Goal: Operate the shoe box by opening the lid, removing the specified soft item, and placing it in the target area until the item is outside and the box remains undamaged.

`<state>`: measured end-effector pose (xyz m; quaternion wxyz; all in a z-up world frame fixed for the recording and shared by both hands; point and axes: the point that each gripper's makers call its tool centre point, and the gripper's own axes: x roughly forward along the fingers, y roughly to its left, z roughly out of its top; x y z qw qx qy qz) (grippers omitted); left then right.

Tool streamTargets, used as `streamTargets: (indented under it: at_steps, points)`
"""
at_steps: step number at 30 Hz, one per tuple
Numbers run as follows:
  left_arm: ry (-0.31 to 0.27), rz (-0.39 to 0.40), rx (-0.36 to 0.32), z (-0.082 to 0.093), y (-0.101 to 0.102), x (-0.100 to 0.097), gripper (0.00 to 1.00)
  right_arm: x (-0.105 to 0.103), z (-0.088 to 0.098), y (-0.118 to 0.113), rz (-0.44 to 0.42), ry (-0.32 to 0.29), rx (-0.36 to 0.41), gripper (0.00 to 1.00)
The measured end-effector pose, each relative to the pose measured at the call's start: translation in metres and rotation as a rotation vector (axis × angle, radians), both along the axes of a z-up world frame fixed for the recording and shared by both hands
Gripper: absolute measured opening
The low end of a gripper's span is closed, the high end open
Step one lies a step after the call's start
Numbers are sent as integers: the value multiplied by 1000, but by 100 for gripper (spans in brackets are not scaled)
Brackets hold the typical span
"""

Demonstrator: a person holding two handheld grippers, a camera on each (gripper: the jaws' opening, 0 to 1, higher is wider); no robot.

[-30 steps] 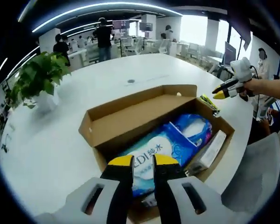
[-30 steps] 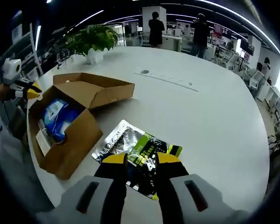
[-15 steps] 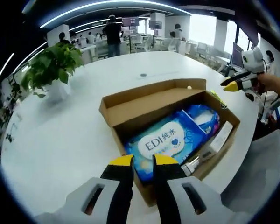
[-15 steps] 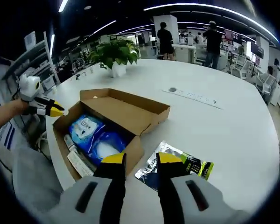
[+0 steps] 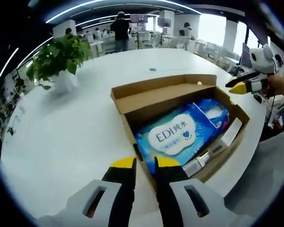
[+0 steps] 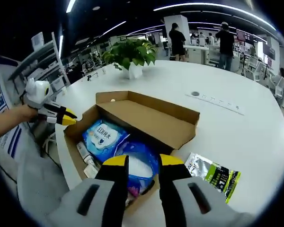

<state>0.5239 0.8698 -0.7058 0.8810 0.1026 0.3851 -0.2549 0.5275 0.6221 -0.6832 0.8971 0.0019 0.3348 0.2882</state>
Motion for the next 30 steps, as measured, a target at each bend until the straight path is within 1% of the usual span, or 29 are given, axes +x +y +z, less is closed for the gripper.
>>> streamTargets:
  at_steps: [3,7,8,12,18,24,30]
  points:
    - [10,9,8,-4,2,-2,12,1,-5,10,20,11,-3,22]
    - [36,33,-8,-9,5,-5,9,3,-11,22,43,20,-4,21]
    - [36,41,-25,-9,4,-5,9,3,-12,26,51,21,-4,21]
    - [45,50,-39,-9,3,-6,6,5,-18,39,79,28,-6,20]
    - [49,58,-49,-10,2,-6,6,10,-31,59,120,47,-14,18]
    - [51,61,-54,-10,3,-5,6,14,-42,71,149,72,-24,18]
    - [52,71,-60,-12,4,-3,6,16,-51,83,166,103,-12,17]
